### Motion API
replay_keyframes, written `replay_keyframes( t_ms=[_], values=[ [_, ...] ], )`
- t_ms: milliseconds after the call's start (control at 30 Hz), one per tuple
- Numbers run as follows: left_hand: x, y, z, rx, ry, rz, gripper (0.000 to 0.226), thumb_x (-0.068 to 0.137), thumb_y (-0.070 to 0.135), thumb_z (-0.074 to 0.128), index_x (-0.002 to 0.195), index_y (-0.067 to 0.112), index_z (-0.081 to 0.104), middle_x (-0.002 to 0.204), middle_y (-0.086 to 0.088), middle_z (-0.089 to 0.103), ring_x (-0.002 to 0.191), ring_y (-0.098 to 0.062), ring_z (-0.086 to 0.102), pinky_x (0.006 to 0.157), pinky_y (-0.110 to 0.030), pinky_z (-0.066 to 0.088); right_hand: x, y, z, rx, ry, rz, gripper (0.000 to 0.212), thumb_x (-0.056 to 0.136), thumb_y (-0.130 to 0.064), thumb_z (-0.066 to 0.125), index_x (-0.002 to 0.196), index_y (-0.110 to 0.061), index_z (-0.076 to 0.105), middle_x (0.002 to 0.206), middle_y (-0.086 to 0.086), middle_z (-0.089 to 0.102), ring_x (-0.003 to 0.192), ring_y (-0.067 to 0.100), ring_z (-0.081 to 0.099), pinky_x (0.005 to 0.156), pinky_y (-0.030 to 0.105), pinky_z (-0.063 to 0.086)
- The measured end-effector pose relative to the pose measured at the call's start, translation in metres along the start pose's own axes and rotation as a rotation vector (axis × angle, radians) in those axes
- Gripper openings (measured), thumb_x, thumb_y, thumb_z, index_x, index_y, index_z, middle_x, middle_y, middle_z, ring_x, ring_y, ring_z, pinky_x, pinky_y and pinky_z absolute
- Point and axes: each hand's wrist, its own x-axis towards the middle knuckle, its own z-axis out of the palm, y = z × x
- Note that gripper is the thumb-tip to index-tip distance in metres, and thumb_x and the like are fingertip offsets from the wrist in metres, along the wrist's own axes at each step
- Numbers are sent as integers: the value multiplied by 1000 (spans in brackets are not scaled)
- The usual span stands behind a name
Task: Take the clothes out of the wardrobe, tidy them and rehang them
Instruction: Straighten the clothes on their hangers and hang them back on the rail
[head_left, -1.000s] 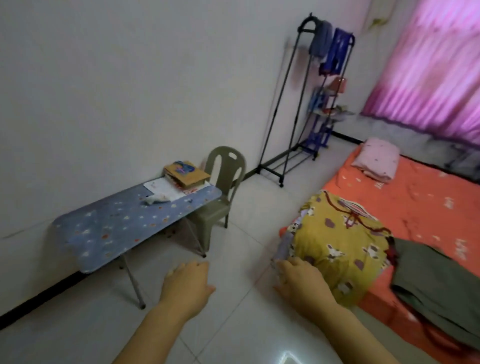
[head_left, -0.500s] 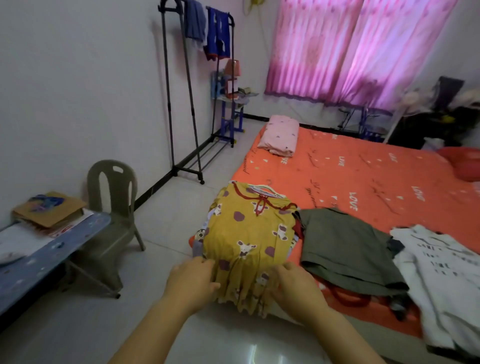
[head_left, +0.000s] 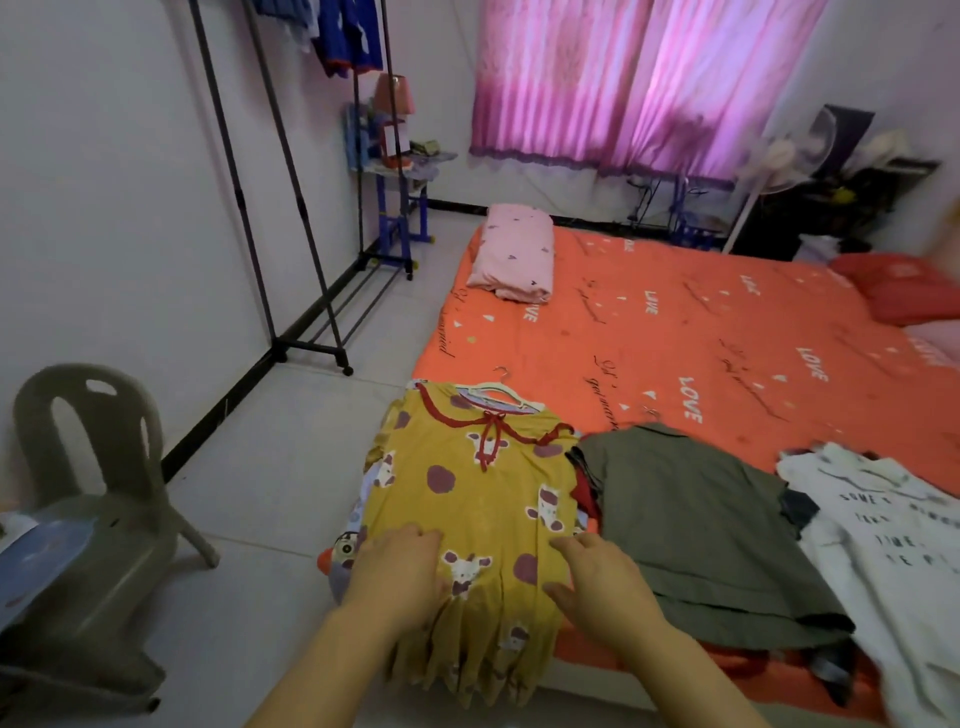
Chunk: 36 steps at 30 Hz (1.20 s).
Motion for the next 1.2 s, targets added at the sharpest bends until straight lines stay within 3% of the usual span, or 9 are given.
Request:
replay_keyframes(
  t_ms=[333,733,933,1200],
  values=[
    [139,-47,-43,-14,13,126,49,91,44,51,135,24,41,131,4,50,117,-19,48,93,-32,39,123,-13,-25,40,-13,92,53,93,-41,50,142,-26,36,135,0,46,119,18,48,96,32,42],
    [303,-65,-49,-14,-84,70,49,92,45,48,135,21,42,130,0,51,118,-21,48,95,-34,39,310,30,-17,83,-125,39,52,93,-41,52,139,-23,40,136,3,47,122,21,47,99,34,42],
    [407,-51,-24,-58,-112,32,50,92,45,49,136,22,41,132,2,51,119,-18,48,97,-33,41,432,72,8,125,-214,36,42,93,-36,51,131,-18,49,123,5,55,110,23,53,90,36,48],
    [525,-46,45,-169,-183,-22,52,93,45,47,139,23,38,136,3,47,122,-17,45,99,-31,38,590,128,84,163,-298,54,37,90,-21,52,126,-11,52,121,15,51,113,34,50,91,38,43]
  ],
)
